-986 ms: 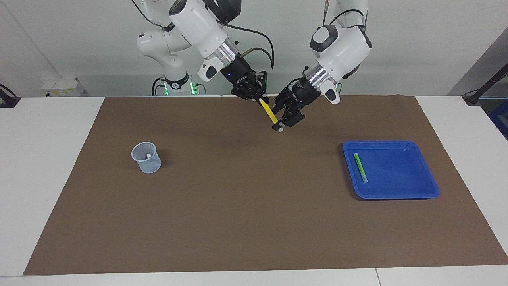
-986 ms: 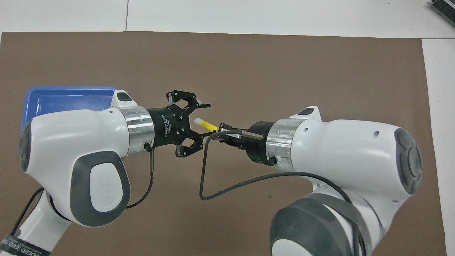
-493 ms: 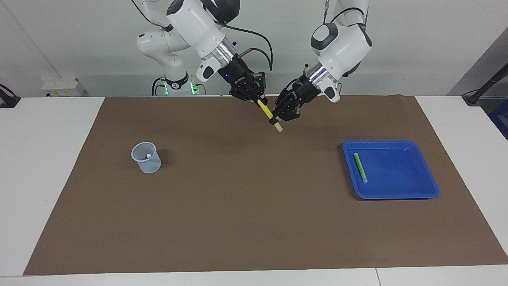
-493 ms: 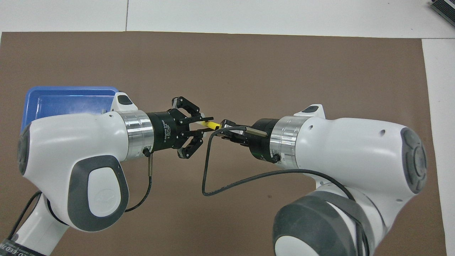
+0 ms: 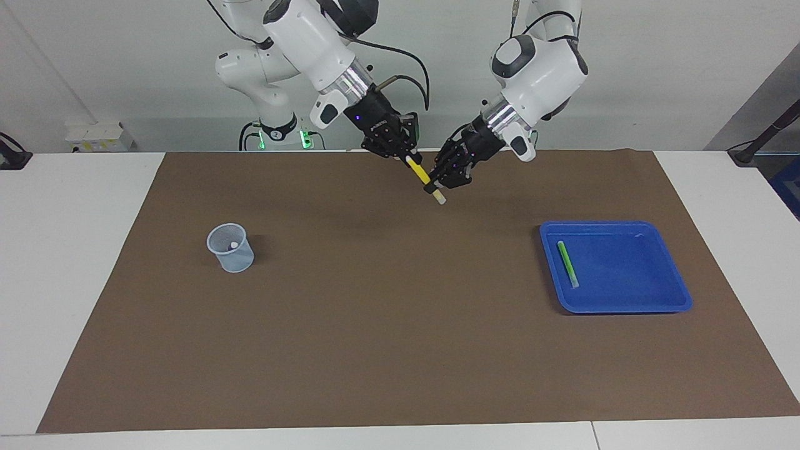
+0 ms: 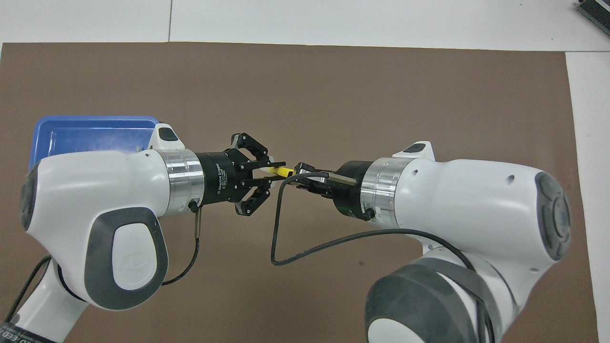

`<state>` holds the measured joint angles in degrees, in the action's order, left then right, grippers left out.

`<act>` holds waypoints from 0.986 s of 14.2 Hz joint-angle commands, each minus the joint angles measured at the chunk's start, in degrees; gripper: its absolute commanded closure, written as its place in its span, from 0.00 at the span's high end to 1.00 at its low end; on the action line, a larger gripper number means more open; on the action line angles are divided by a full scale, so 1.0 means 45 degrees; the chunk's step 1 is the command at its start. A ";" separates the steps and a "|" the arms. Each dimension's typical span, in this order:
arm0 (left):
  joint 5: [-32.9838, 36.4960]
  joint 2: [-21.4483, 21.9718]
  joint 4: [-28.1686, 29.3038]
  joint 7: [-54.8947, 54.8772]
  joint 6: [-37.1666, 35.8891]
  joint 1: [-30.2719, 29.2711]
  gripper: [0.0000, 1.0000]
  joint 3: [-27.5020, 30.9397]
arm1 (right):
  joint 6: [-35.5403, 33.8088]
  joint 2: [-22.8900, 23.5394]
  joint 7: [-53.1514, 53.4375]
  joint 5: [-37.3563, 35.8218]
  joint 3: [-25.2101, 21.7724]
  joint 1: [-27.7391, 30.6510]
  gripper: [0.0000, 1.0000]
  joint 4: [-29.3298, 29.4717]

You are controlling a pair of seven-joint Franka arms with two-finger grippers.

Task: Right arm passes pens to left for tray arrangement
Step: 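Carry the yellow pen to the tray while the right gripper withdraws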

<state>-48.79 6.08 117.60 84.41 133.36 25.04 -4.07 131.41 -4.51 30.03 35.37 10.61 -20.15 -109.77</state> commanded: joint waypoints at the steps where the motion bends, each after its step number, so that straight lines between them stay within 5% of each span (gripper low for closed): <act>1: -0.0096 0.0406 0.0098 -0.0843 -0.1057 -0.0329 0.00 0.0103 | 0.0015 -0.0325 0.0085 0.0344 0.0026 -0.0014 0.00 -0.0353; 3: -0.0096 0.0445 0.0039 -0.0964 -0.1392 -0.0390 0.00 0.0103 | -0.0043 -0.0286 0.0105 0.0344 0.0026 0.0044 0.02 -0.0294; 6: -0.0038 0.0445 0.0059 -0.1003 -0.1470 -0.0409 0.00 0.0142 | -0.0043 -0.0286 0.0105 0.0344 0.0026 0.0083 0.39 -0.0255; 8: -0.0018 0.0464 0.0039 -0.1217 -0.1820 -0.0778 0.00 0.0122 | -0.0062 -0.0286 0.0066 0.0344 0.0026 0.0103 1.00 -0.0216; 14: 0.0176 0.0523 0.0039 -0.2538 -0.2618 -0.1207 0.00 0.0142 | -0.0821 -0.0247 -0.0595 -0.0317 -0.0072 0.0646 1.00 -0.0197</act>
<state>-48.63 6.99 117.30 77.24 125.08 21.51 -3.48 130.24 -4.58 29.67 35.03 10.24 -19.58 -109.80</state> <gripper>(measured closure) 0.815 0.009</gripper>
